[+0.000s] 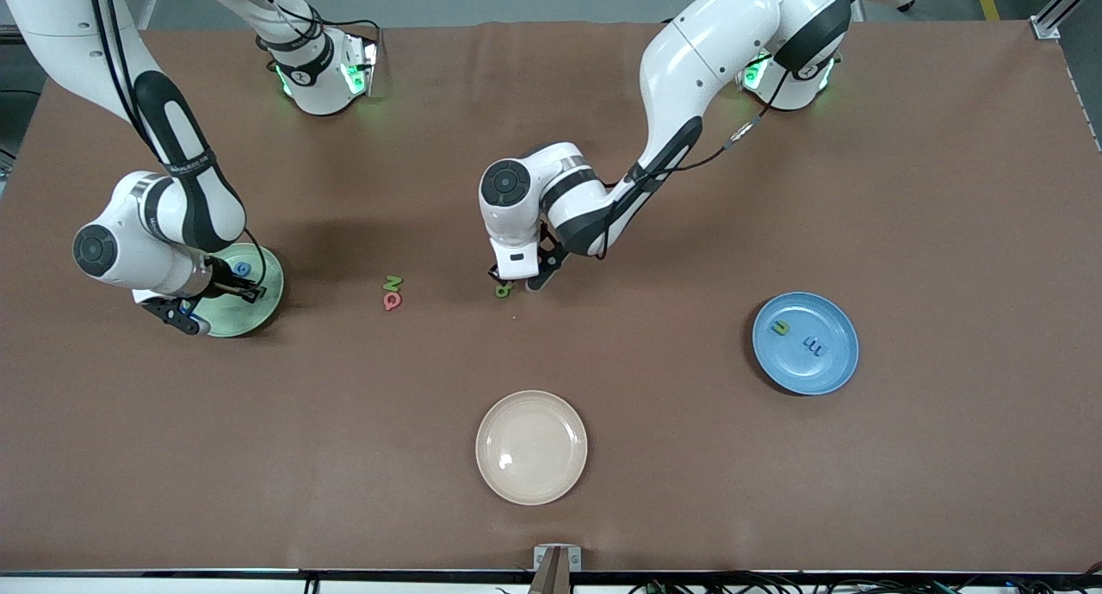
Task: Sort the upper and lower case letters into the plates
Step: 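Reach the left gripper to blue x while the right gripper releases B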
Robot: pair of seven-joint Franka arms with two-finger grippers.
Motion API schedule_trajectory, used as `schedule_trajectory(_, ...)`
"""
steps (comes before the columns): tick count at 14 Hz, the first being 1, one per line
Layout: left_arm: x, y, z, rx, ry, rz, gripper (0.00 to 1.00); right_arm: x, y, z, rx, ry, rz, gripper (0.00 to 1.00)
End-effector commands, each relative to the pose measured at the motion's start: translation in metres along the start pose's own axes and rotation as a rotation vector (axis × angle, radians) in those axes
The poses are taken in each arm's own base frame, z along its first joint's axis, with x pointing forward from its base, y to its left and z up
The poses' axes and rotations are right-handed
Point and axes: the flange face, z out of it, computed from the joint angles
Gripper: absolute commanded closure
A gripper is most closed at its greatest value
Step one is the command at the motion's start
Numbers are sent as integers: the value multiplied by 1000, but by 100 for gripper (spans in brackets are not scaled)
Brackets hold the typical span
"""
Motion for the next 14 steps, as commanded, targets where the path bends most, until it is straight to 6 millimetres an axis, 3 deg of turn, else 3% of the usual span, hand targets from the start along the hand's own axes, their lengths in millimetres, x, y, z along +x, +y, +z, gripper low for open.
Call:
schedule_trajectory(1,-16,1,4,-16,6,-28,30,-12,-3,-24,-5,-35,-15,0)
schedule_trajectory(3,-16,1,4,-15,7,-39,31,-24,-21,-55,-11,-80,-46,0)
schedule_trajectory(5,-16,1,5,-13,7,-39,33,-35,-45,-70,-23,-93,-38,0)
schedule_trajectory(9,-14,-1,16,0,12,-40,36,-59,-115,-70,-41,-35,68,0)
schedule_trajectory(14,-21,-2,14,-6,10,-32,40,-85,-181,-43,-27,45,47,0)
